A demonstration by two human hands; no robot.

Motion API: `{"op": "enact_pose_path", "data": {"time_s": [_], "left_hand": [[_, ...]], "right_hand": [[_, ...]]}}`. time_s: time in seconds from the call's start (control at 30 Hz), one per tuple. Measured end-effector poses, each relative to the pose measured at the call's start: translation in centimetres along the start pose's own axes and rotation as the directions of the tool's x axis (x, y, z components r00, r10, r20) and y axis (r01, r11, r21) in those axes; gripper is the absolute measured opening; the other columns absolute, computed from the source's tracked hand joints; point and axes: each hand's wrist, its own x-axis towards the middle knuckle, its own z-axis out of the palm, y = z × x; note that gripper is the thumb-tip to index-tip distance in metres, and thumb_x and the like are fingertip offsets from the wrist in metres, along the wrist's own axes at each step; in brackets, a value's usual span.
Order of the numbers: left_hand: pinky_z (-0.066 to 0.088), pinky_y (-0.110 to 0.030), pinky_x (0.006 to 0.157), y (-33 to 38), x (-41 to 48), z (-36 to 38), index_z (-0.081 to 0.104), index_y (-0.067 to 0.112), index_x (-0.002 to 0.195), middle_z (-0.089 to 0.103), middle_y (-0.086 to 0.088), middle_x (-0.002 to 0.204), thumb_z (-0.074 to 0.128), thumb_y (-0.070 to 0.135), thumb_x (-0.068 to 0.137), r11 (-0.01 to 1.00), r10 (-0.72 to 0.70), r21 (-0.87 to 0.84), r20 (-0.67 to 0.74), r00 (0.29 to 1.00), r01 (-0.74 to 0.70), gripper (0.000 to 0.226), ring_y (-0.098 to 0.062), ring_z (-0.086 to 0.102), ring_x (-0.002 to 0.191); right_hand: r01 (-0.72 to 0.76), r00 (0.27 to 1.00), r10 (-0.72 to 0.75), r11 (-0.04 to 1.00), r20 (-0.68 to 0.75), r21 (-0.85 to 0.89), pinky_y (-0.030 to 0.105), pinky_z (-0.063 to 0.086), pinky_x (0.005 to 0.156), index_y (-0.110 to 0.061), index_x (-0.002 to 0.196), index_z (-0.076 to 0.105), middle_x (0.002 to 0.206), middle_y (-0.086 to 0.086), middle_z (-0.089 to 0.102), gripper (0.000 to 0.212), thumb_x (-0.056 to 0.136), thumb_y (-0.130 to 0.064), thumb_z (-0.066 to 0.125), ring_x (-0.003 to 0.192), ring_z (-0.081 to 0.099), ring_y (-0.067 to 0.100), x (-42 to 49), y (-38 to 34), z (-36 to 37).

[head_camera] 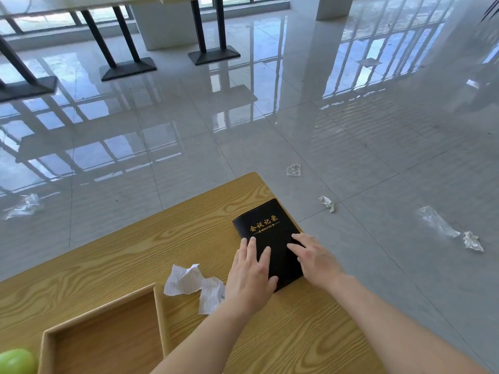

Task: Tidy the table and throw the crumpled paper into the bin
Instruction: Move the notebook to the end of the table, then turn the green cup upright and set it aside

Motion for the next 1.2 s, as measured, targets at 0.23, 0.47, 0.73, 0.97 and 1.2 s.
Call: {"op": "enact_pose_path", "data": {"time_s": [0.23,0.47,0.73,0.97,1.2], "left_hand": [[0.007,-0.046,0.121,-3.1,-3.4,-3.3,0.022,0.021,0.151,0.008,-0.018,0.161,0.050,0.032,0.093,0.996,-0.055,0.064,-0.066,0.996,0.059,0.065,-0.036,-0.004,0.149],[0.001,-0.046,0.120,-6.5,-8.9,-5.9,0.016,0.024,0.153,0.003,-0.015,0.162,0.049,0.033,0.093,0.976,-0.193,0.076,-0.135,0.972,0.204,0.068,-0.033,-0.009,0.149],[0.007,-0.049,0.122,-10.3,-18.0,-8.8,0.021,0.025,0.150,0.011,-0.016,0.161,0.047,0.031,0.089,0.911,-0.390,0.033,-0.251,0.886,0.411,0.067,-0.035,-0.002,0.150],[0.005,-0.048,0.122,-15.2,-26.8,-9.8,0.013,0.024,0.153,0.000,-0.015,0.162,0.045,0.038,0.093,0.798,-0.575,0.016,-0.281,0.768,0.603,0.069,-0.032,-0.011,0.149],[0.008,-0.048,0.122,-20.3,-33.8,-10.1,0.016,0.025,0.152,0.004,-0.014,0.162,0.048,0.036,0.092,0.739,-0.651,-0.034,-0.288,0.702,0.672,0.068,-0.033,-0.005,0.150]], "right_hand": [[0.077,0.991,-0.076,0.997,-0.110,0.004,0.037,0.045,0.107,-0.018,0.141,0.051,0.149,0.003,0.043,0.046,0.095,-0.016,0.057,0.140,0.034,0.019,-0.4,-3.6,-2.2],[0.240,0.962,-0.234,0.970,-0.143,0.030,0.033,0.041,0.110,-0.018,0.140,0.052,0.144,0.000,0.050,0.049,0.093,-0.018,0.063,0.137,0.040,0.016,0.1,-11.2,-2.7],[0.493,0.866,-0.487,0.870,-0.112,0.025,0.026,0.042,0.106,-0.019,0.138,0.055,0.140,-0.004,0.054,0.049,0.091,-0.015,0.065,0.132,0.046,0.015,0.4,-21.4,-1.1],[0.626,0.780,-0.624,0.778,-0.050,0.055,0.037,0.042,0.109,-0.021,0.136,0.057,0.139,-0.003,0.056,0.047,0.089,-0.017,0.065,0.132,0.048,0.018,-0.7,-30.6,1.5],[0.659,0.751,-0.660,0.750,-0.002,0.058,0.029,0.043,0.106,-0.023,0.138,0.055,0.141,-0.008,0.053,0.049,0.090,-0.018,0.063,0.132,0.044,0.014,-2.9,-38.3,4.4]]}}
